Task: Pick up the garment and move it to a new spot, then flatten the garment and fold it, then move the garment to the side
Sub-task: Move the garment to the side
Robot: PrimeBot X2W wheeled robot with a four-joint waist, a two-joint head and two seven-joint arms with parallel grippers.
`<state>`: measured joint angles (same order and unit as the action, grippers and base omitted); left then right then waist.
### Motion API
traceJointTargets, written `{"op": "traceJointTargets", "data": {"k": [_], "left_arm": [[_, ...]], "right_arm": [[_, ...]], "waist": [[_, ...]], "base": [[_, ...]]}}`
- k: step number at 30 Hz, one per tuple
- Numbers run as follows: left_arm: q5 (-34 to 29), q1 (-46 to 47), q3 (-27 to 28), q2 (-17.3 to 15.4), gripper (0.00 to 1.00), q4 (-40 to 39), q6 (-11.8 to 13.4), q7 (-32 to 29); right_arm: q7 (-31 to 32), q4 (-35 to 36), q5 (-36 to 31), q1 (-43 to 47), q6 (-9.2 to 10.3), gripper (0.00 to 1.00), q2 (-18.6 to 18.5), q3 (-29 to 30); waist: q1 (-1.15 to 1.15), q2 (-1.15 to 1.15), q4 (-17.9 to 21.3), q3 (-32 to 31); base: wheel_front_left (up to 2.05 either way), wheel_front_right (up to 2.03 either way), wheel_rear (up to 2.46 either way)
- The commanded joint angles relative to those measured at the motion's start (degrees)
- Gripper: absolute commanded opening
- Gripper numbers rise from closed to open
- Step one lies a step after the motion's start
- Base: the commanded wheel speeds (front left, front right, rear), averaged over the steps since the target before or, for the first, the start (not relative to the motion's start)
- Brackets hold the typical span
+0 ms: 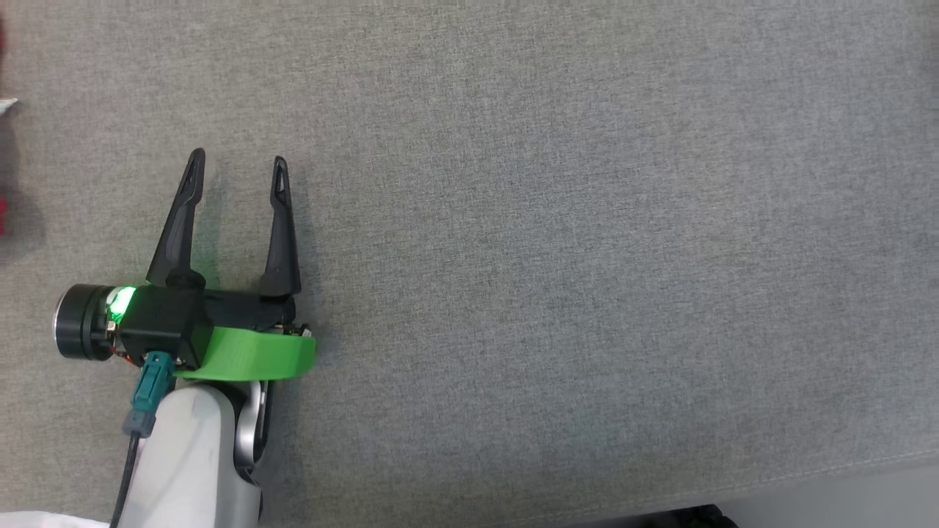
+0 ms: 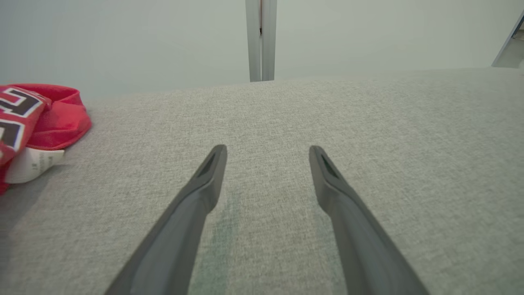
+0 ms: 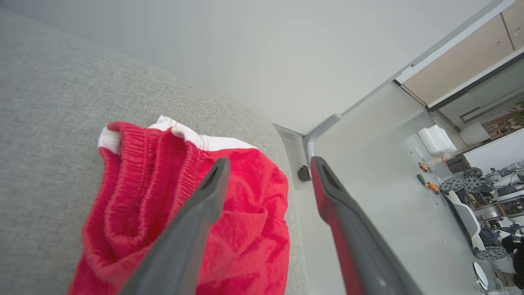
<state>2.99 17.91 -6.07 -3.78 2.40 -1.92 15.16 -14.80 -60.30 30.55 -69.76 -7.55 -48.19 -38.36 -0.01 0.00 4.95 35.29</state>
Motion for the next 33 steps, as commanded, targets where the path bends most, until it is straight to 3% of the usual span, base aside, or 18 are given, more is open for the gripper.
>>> {"op": "traceJointTargets", "data": {"k": [1, 6, 18, 33], "left_arm": [[0.49, -1.01, 0.26, 0.0, 1.0, 0.43, 0.38, -0.05], [1.8, -3.06, 1.3, 0.21, 1.0, 1.64, 0.56, -0.05], [4.09, -11.45, 5.13, 0.52, 1.0, 4.18, 0.41, -0.05], [5.1, -16.42, 7.2, 0.76, 1.0, 6.61, -0.8, -0.05]], "right_arm": [[-0.46, 0.73, -0.44, -0.33, 0.13, 1.0, 0.58, 0.25], [-0.41, 6.61, -2.33, 3.45, 0.13, 1.0, 2.18, 3.68], [-0.4, 23.14, -7.33, 23.48, 0.13, 1.0, 13.49, 17.07], [-0.4, 39.53, -12.16, 47.88, 0.12, 1.0, 26.01, 24.8]], "waist": [[0.01, 0.0, -0.14, -2.15], [0.01, 0.0, -0.45, -7.34], [0.01, 0.0, -2.25, -20.88], [0.01, 0.0, -4.6, -28.85]], "base": [[0.0, 0.0, 0.0], [0.0, 0.0, 0.0], [0.0, 0.0, 0.0], [0.0, 0.0, 0.0]]}}
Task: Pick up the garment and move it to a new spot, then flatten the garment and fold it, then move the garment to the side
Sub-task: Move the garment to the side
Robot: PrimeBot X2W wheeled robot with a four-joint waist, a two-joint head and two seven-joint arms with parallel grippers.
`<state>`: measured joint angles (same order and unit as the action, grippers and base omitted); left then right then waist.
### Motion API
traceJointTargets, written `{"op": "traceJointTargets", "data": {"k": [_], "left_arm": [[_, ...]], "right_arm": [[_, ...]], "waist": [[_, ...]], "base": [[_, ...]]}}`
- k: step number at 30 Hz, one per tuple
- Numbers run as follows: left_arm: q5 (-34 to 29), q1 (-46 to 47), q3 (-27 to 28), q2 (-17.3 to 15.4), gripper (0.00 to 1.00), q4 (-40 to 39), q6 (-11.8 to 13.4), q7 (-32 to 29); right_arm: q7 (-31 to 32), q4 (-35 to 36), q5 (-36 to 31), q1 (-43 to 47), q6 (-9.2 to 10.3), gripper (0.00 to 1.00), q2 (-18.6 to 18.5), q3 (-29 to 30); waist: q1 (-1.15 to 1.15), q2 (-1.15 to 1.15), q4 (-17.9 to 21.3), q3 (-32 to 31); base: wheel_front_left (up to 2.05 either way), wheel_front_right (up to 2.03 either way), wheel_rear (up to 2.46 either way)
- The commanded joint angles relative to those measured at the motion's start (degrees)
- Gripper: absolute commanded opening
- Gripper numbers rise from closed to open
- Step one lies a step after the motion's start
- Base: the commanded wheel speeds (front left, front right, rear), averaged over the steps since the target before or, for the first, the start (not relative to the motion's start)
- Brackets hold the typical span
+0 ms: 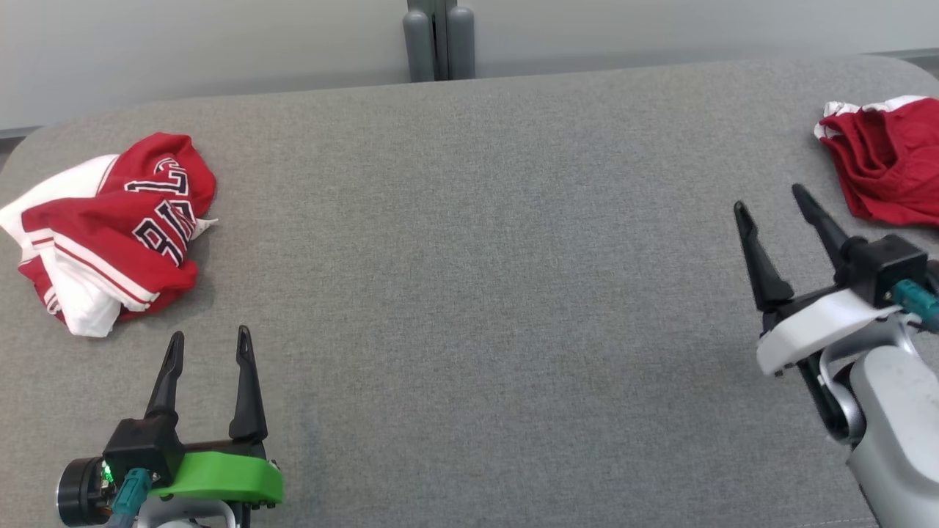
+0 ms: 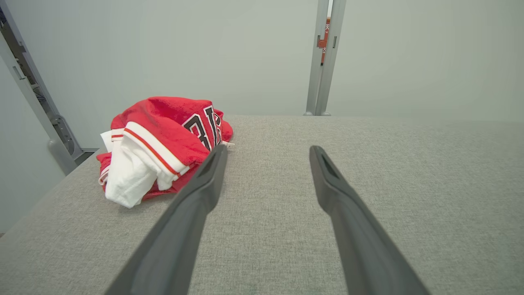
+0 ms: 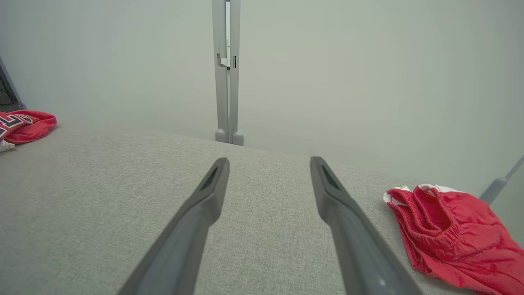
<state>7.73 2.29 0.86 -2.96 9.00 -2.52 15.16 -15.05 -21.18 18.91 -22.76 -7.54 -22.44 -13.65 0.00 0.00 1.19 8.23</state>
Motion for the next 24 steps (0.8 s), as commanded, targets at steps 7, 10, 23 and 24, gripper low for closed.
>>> {"op": "traceJointTargets", "data": {"k": [7, 10, 23, 24], "left_arm": [[0.21, -1.35, 0.76, -0.03, 1.0, 1.18, -0.92, -0.05], [0.16, -1.71, 0.76, -0.01, 1.0, 1.56, -1.05, -0.05], [-0.12, -3.17, 1.81, 0.0, 1.0, 2.47, -1.83, -0.05], [-0.13, -3.18, 1.85, 0.01, 1.0, 2.44, -1.89, -0.05]], "right_arm": [[-0.16, 4.73, -2.93, 8.38, 0.11, 1.0, 5.55, 2.57], [-0.17, 6.18, -3.59, 11.22, 0.11, 1.0, 7.7, 3.82], [-0.17, 12.52, -6.39, 21.11, 0.1, 1.0, 14.93, 9.51], [-0.17, 12.79, -6.49, 21.45, 0.1, 1.0, 15.19, 9.82]], "waist": [[0.0, 0.0, -1.12, -3.99], [0.0, 0.0, -1.2, -4.83], [0.0, 0.0, -0.45, -7.26], [0.0, 0.0, -0.41, -7.34]], "base": [[0.0, 0.0, 0.0], [0.0, 0.0, 0.0], [0.0, 0.0, 0.0], [0.0, 0.0, 0.0]]}}
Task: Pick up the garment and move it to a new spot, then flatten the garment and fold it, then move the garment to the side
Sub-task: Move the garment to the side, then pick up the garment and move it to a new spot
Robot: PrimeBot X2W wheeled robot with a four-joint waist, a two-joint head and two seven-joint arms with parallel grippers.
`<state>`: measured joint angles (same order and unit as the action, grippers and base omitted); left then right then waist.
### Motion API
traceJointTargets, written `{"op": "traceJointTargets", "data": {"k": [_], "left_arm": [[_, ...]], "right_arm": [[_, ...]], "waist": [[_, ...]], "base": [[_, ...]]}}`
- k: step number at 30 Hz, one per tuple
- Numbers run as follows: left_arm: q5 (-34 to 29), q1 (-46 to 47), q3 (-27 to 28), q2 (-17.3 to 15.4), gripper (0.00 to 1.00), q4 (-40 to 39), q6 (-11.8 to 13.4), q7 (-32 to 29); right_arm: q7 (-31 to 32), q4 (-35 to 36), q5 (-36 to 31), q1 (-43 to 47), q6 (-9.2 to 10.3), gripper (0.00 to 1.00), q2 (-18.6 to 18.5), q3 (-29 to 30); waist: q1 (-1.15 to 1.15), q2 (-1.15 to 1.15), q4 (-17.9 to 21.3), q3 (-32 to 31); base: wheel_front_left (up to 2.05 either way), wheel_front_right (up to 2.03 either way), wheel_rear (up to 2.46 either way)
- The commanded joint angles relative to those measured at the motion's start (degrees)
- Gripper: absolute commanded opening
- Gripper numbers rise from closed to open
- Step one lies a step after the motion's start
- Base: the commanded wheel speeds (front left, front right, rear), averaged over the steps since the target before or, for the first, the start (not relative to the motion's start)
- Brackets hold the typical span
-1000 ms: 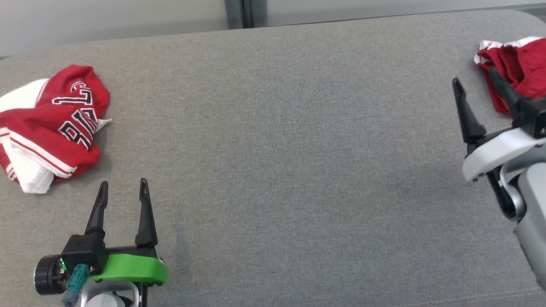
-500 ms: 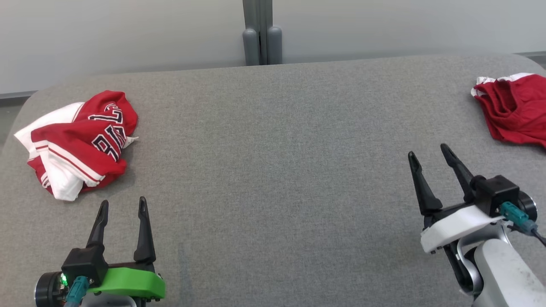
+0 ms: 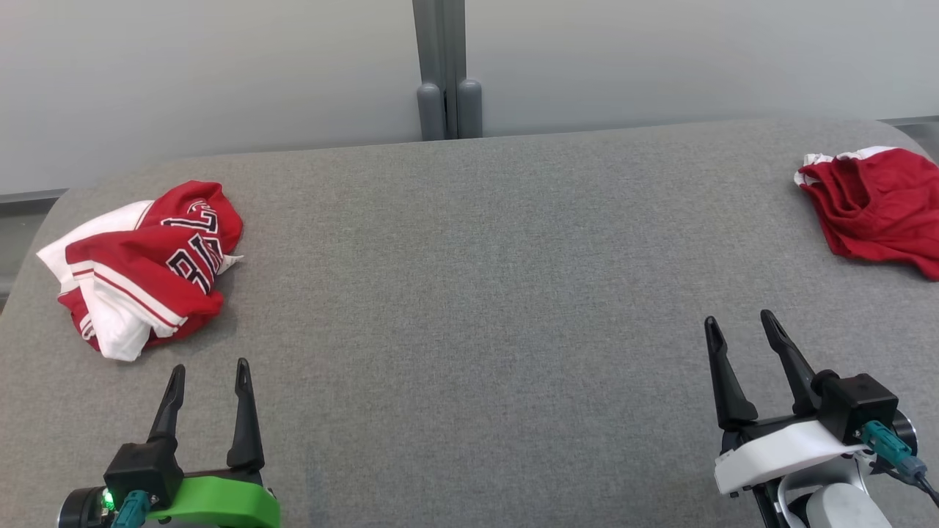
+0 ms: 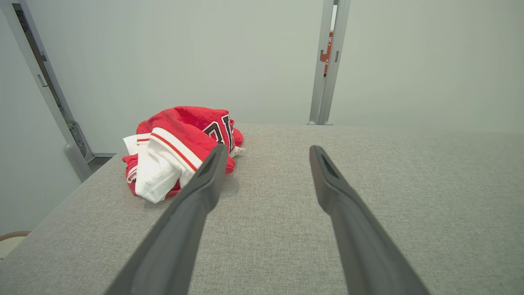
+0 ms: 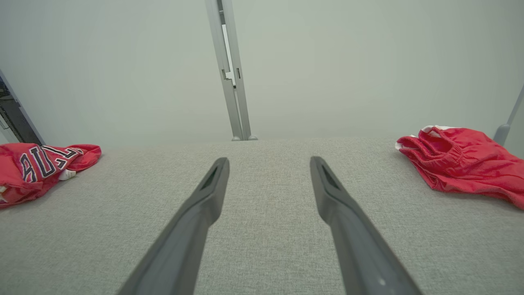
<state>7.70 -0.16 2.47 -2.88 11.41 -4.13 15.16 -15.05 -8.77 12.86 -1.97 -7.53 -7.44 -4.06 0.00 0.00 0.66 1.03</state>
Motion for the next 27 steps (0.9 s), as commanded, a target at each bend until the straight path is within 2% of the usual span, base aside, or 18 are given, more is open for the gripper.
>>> {"op": "traceJointTargets", "data": {"k": [1, 27], "left_arm": [[-0.14, -0.71, 0.26, -0.07, 1.0, 0.04, -0.37, -0.05], [-0.71, -0.42, 0.02, -0.06, 1.0, 0.2, -0.59, -0.05]], "right_arm": [[-0.17, 0.64, -0.56, 0.97, 0.09, 1.0, 0.45, 0.5], [-0.17, 0.16, -0.37, 2.11, 0.09, 1.0, 1.5, 0.95]], "waist": [[0.0, 0.0, 0.15, -0.19], [0.0, 0.0, -0.62, -0.54]], "base": [[0.0, 0.0, 0.0], [0.0, 0.0, 0.0]]}}
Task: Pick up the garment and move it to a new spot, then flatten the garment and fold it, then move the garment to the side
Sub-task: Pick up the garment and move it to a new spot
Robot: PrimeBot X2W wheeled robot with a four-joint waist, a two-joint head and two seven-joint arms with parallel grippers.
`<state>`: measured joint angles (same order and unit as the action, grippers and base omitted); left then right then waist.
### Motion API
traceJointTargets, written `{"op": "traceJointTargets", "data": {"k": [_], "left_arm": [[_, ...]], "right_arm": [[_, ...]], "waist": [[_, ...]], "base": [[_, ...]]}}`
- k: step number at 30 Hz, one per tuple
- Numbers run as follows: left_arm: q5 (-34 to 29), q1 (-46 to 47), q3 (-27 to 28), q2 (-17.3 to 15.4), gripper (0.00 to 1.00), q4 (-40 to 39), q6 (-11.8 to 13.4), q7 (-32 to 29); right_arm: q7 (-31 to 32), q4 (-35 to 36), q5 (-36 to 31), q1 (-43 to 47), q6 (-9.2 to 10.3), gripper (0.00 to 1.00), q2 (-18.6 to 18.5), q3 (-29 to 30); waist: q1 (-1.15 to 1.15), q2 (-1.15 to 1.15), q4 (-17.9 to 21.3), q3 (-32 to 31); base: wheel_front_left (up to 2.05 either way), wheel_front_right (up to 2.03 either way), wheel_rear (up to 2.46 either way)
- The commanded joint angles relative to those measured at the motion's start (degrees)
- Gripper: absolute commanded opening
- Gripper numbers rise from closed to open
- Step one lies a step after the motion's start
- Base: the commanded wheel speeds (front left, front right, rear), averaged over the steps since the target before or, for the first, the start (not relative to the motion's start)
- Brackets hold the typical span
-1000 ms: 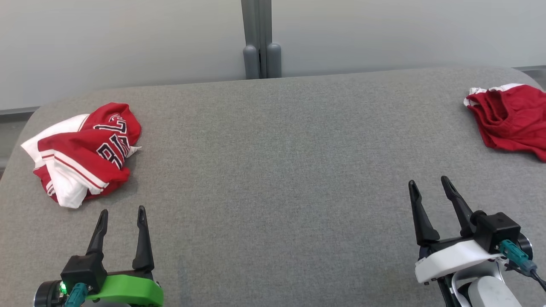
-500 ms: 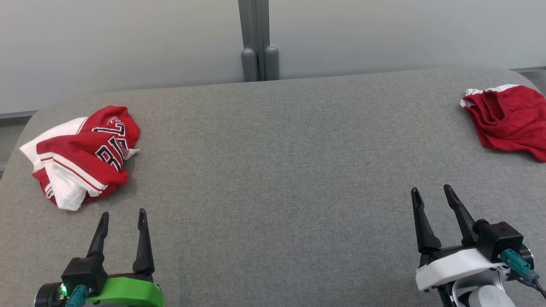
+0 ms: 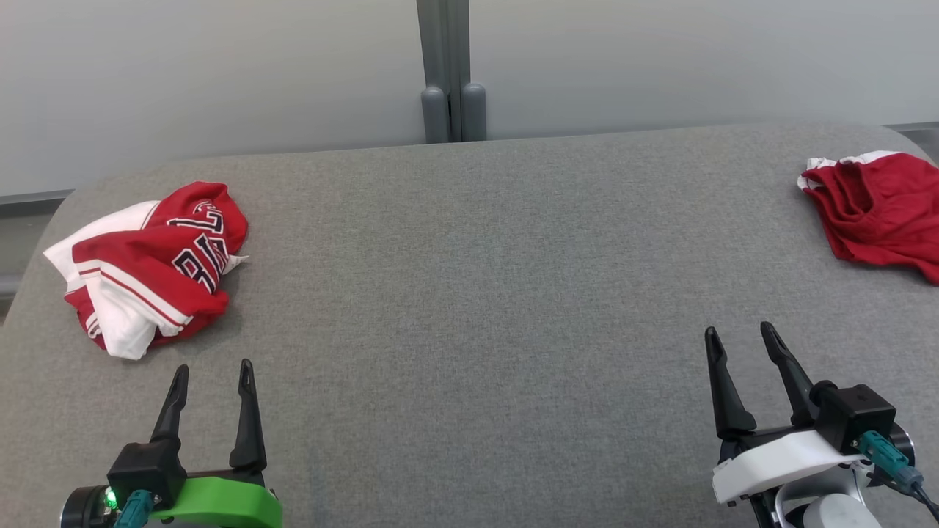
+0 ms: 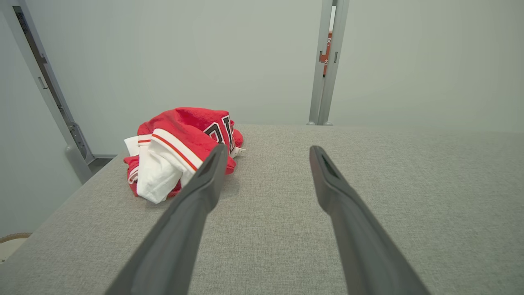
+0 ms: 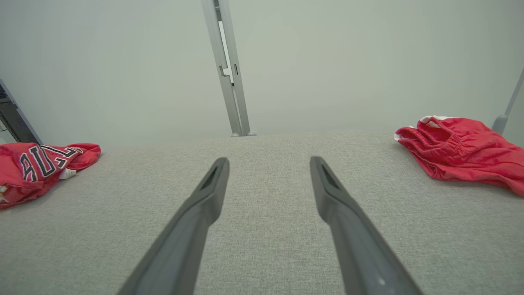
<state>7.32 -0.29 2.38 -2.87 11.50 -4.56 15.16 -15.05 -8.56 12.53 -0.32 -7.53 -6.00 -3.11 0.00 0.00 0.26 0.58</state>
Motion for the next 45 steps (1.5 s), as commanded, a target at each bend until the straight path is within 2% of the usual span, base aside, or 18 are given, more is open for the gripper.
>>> {"op": "traceJointTargets", "data": {"k": [1, 12, 34, 40, 45], "left_arm": [[-0.38, -0.09, 0.12, -0.07, 1.0, 0.21, -0.24, -0.05], [-1.02, 0.31, 0.95, -0.12, 1.0, 0.42, -0.66, -0.05], [-1.6, -0.88, 3.12, -0.39, 1.0, -0.49, -0.77, -0.05], [-1.29, -1.31, 3.83, -0.4, 1.0, -0.78, -0.71, -0.05], [-1.29, -1.94, 3.67, -0.3, 1.0, -1.06, -0.49, -0.05]], "right_arm": [[-0.17, -0.07, 0.0, 0.55, 0.09, 1.0, 0.1, 0.02], [-0.17, -0.5, 0.3, 1.12, 0.09, 1.0, 0.29, -0.17], [-0.17, -1.24, 0.33, 1.35, 0.09, 1.0, -0.36, -0.48], [-0.17, -1.56, 0.34, 1.11, 0.09, 1.0, -0.19, -0.93], [-0.17, -1.7, 0.2, 1.09, 0.09, 1.0, -0.23, -0.97]], "waist": [[0.0, 0.0, -0.55, -0.16], [0.0, 0.0, -6.41, -0.42], [0.0, 0.0, -24.14, 0.68], [0.0, 0.0, -26.95, 0.84], [0.0, 0.0, -27.83, 0.73]], "base": [[0.0, 0.0, 0.0], [0.0, 0.0, 0.0], [0.0, 0.0, 0.0], [0.0, 0.0, 0.0], [0.0, 0.0, 0.0]]}}
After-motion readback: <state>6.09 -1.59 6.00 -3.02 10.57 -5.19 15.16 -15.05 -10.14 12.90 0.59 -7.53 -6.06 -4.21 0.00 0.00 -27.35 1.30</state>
